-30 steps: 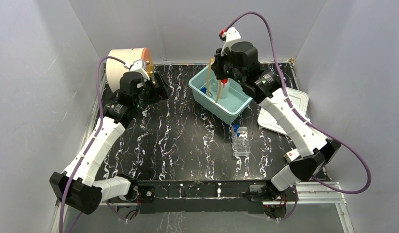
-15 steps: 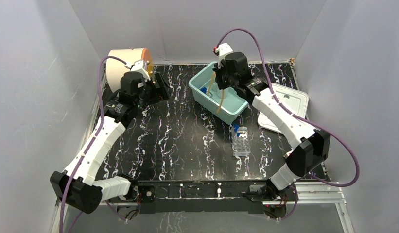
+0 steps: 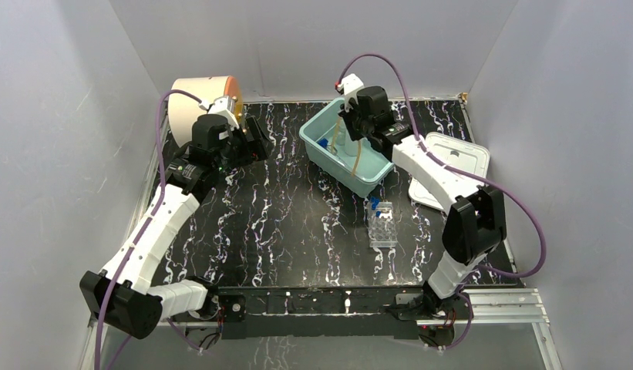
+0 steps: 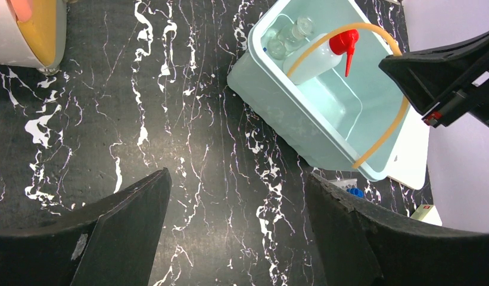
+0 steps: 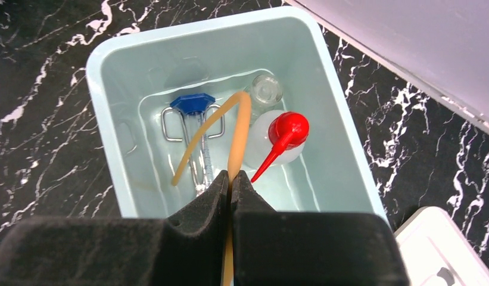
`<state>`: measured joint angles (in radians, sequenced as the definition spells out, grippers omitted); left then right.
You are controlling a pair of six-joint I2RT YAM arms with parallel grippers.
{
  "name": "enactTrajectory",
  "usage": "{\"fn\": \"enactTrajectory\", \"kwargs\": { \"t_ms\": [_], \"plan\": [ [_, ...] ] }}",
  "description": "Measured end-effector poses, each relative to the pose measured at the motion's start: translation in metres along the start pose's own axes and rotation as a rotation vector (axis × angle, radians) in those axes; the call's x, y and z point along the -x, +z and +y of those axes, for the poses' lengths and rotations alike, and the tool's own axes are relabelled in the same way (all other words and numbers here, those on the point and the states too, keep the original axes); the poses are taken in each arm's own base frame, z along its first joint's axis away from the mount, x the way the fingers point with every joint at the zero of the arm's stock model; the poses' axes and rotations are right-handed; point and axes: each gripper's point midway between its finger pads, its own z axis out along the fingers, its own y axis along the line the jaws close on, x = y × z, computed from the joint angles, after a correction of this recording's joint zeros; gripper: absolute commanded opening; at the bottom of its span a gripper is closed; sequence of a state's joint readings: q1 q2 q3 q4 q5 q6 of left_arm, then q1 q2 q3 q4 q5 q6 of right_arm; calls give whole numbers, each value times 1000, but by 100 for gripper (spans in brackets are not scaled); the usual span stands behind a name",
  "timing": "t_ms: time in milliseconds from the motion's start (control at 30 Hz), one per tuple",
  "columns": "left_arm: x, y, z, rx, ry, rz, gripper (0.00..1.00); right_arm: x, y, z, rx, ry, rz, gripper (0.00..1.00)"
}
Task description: Organize the chemistry lab equipment
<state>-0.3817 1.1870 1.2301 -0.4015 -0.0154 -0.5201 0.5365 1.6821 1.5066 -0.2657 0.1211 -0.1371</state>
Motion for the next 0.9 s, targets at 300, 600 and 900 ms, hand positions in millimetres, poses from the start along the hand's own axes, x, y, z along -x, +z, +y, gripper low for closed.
{"fn": "enactTrajectory", "kwargs": {
  "t_ms": [300,600,900],
  "plan": [
    [0,0,0,1,1,1,82,-14,26,-7,-25,-135,8,9],
    [-3,4,2,8,4,11,82,-36,52,-12,-45,-243,63,10],
    [-4,7,3,14,4,18,82,-29,59,-21,-86,-312,34,13]
  ]
}}
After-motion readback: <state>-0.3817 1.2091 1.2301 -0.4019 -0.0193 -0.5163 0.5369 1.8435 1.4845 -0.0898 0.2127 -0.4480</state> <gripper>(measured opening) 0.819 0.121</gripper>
